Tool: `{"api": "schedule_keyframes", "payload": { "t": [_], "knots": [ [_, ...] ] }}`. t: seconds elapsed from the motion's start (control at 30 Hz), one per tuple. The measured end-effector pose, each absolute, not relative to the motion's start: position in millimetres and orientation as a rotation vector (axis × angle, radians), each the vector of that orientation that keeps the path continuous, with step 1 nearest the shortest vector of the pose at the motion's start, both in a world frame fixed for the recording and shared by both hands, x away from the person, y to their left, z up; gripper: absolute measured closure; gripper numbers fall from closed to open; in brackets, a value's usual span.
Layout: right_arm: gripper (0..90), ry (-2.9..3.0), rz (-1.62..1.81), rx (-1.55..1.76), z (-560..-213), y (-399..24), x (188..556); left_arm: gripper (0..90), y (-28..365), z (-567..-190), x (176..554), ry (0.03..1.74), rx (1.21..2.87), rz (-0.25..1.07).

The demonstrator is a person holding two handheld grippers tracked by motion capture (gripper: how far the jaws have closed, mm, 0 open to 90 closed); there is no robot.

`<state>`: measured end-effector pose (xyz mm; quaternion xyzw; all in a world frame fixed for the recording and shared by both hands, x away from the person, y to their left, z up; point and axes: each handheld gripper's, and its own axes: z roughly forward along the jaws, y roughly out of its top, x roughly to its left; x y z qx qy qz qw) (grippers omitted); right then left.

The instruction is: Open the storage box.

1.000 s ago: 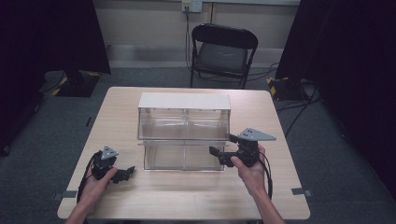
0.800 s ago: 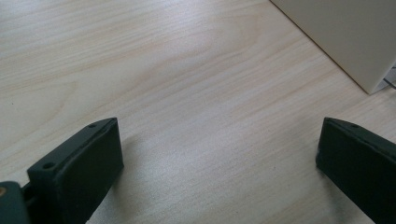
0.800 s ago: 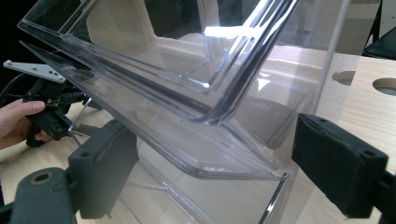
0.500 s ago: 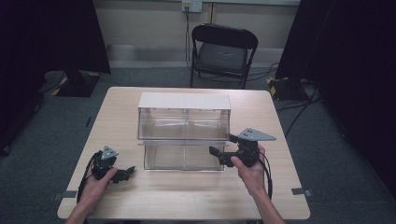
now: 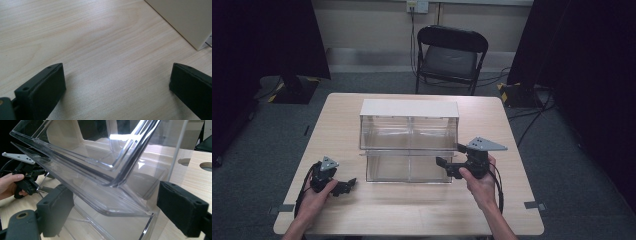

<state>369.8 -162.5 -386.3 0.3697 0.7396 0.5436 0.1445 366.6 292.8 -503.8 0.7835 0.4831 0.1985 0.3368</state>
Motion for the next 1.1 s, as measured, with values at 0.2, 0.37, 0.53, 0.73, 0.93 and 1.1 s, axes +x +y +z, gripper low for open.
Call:
{"api": "schedule_keyframes", "payload": {
  "t": [0.2, 0.37, 0.53, 0.73, 0.93, 1.1],
  "knots": [
    [13.4, 2.131, 1.566, 1.065, -386.3, -162.4, 369.8, 0.0, 292.8, -503.8, 366.6, 1.259, 2.043, 0.518],
    [13.4, 2.131, 1.568, 1.064, -386.3, -162.5, 369.9, 0.0, 292.8, -503.7, 366.6, 1.259, 2.043, 0.518],
    [13.4, 2.130, 1.566, 1.066, -386.3, -162.4, 369.8, 0.0, 292.7, -503.8, 366.6, 1.259, 2.042, 0.518],
    [13.3, 2.131, 1.568, 1.064, -386.3, -162.5, 369.9, 0.0, 292.7, -503.8, 366.6, 1.260, 2.042, 0.517],
    [13.5, 2.127, 1.566, 1.072, -386.3, -162.2, 369.5, 0.0, 292.9, -503.7, 366.7, 1.257, 2.045, 0.518],
    [13.3, 2.127, 1.567, 1.069, -386.5, -162.1, 369.5, 0.0, 292.9, -503.7, 366.7, 1.257, 2.045, 0.519]
  ]
}}
